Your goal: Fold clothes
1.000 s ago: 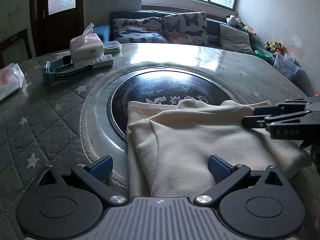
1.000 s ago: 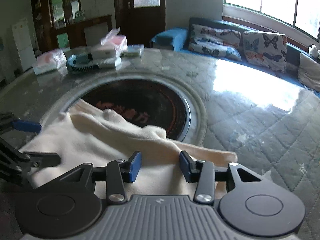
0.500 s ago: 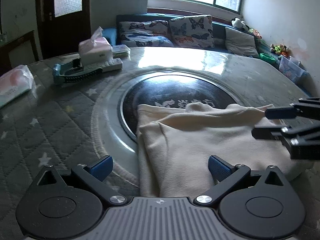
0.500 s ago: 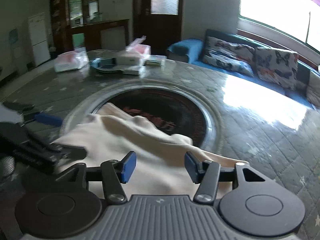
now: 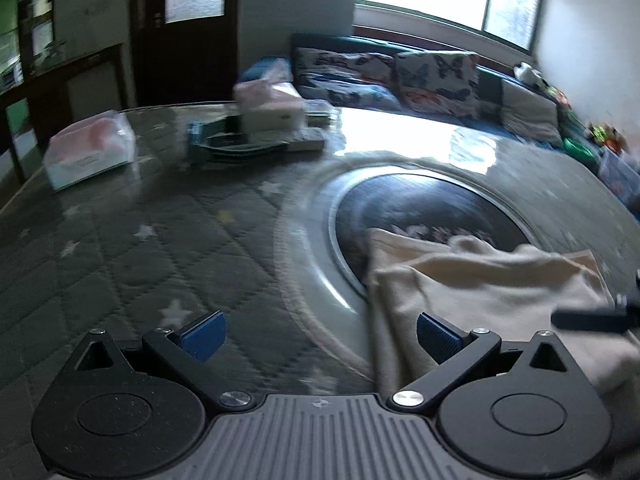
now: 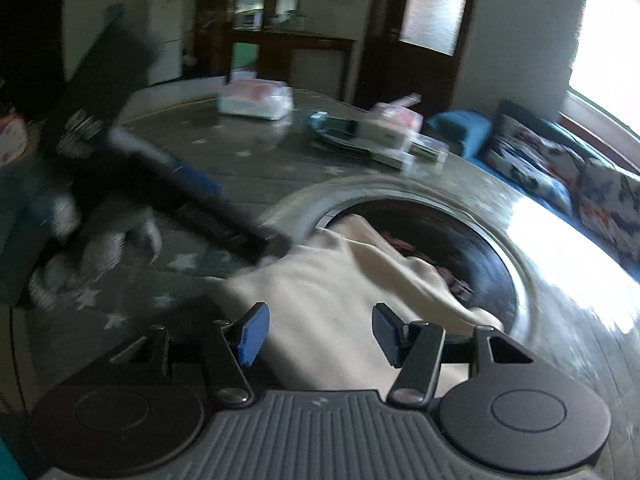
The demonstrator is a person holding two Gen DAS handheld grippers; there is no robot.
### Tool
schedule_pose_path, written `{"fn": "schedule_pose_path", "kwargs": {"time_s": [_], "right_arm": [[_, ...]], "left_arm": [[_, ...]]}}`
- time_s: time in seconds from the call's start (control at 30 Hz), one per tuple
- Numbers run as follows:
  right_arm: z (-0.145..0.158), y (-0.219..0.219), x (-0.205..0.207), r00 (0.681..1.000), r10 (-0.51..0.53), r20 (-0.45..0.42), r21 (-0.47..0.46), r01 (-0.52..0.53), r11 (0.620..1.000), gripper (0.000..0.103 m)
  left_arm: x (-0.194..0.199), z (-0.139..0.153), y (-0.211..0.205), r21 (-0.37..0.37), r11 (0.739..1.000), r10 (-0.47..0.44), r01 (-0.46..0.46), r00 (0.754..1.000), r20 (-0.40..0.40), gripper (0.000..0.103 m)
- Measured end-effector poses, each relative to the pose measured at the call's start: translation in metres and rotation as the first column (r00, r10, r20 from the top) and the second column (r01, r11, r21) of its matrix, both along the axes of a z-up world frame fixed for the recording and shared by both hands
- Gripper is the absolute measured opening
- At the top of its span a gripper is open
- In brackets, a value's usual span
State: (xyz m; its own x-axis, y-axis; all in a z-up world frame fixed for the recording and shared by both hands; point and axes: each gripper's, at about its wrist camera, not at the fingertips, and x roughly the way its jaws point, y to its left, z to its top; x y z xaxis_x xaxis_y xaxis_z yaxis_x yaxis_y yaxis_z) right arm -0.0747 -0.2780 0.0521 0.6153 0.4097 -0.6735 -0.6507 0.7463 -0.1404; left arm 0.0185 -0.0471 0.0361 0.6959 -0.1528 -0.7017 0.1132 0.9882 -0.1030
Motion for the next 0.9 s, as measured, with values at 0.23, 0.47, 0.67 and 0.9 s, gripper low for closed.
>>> {"fn": "schedule_pose_path", "kwargs": {"time_s": [0.23, 0.47, 0.67, 0.9], "right_arm": [[-0.012, 0.041, -0.008, 0.995, 0.096, 0.029, -0.075, -0.094, 0.993, 0.058], [-0.029, 0.062, -0.009, 0.991, 0.126, 0.046, -0.156, -0.117, 0.981, 0.045], [-0.022, 0.053, -0.004, 0.995, 0.093, 0.04, -0.087, -0.089, 0.992, 0.025], [-0.005, 0.028, 0.006, 0.999, 0.041, 0.004, 0.046, -0.041, 0.998, 0.02]], "left_arm": [[0.006, 0.0, 0.021, -0.085, 0.995, 0.052, -0.055, 0.998, -0.037, 0.103], [0.011, -0.002, 0.023, -0.212, 0.975, 0.042, -0.063, 0.994, -0.102, 0.103], [0.014, -0.008, 0.018, -0.33, 0.941, 0.017, -0.079, 0.982, -0.186, 0.103], [0.021, -0.008, 0.015, -0.445, 0.886, 0.02, -0.132, 0.968, -0.249, 0.102]]}}
